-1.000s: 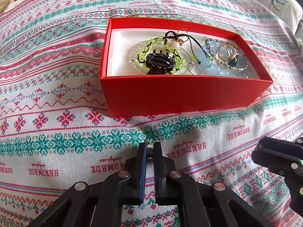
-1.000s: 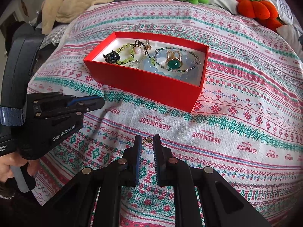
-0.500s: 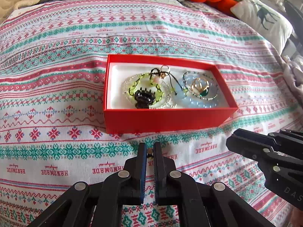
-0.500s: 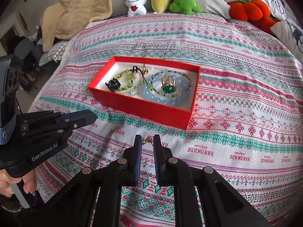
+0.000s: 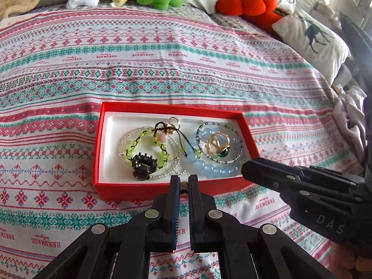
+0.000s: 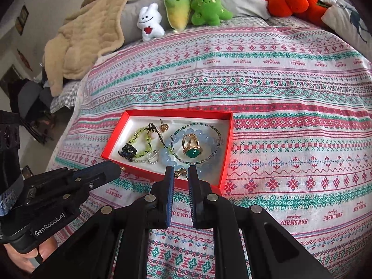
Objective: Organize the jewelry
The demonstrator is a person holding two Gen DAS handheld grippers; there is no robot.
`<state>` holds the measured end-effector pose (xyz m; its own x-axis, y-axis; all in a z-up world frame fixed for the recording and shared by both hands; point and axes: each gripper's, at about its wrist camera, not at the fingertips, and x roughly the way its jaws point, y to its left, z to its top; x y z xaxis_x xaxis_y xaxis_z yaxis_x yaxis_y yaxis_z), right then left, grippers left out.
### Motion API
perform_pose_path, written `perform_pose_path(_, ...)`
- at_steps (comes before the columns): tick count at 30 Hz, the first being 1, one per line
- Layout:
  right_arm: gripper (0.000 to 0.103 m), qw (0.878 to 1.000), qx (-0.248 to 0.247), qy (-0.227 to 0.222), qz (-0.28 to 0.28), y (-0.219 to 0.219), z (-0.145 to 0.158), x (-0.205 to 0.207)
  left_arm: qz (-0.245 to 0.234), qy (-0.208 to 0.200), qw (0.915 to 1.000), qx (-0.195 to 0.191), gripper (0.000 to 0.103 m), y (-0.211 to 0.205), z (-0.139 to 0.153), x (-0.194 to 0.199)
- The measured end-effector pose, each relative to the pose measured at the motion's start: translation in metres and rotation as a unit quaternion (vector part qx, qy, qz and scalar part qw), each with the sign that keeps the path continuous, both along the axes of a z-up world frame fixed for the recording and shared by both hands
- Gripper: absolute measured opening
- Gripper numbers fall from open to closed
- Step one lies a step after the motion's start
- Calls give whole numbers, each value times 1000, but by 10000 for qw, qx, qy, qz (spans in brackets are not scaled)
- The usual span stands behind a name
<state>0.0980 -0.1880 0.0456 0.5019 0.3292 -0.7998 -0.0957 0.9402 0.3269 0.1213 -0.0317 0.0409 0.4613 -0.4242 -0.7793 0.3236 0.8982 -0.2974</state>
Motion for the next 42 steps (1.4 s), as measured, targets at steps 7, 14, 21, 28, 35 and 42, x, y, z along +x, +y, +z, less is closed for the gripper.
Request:
perform_pose_path(7,13,9998,127,84,-84,-5,-3,8,82,194,9996,-169,2,-8,-7,16)
perform_pose_path(14,13,9997,188,131,-101,-7,-5,13,108,170,9998,-58,12,-10,-6,16)
perform_pose_path(21,16,9992,296,208,-153,-10,-7,17,135,105,9998,92,22,-2,-2,8)
perform_pose_path(28,40,9986,442,216,-197,-16,-5,11,278,101,9992,287,44,8,-2,-5)
perform_pose_path(35,55,9999,60,73,-102,-15,7,-13,416,192,9974,565,71,17,-9,-26)
perform_pose_path(42,65,9985,-512,185,-1,-8,2,-44,661,121,9933,936,94,29,-11,-49)
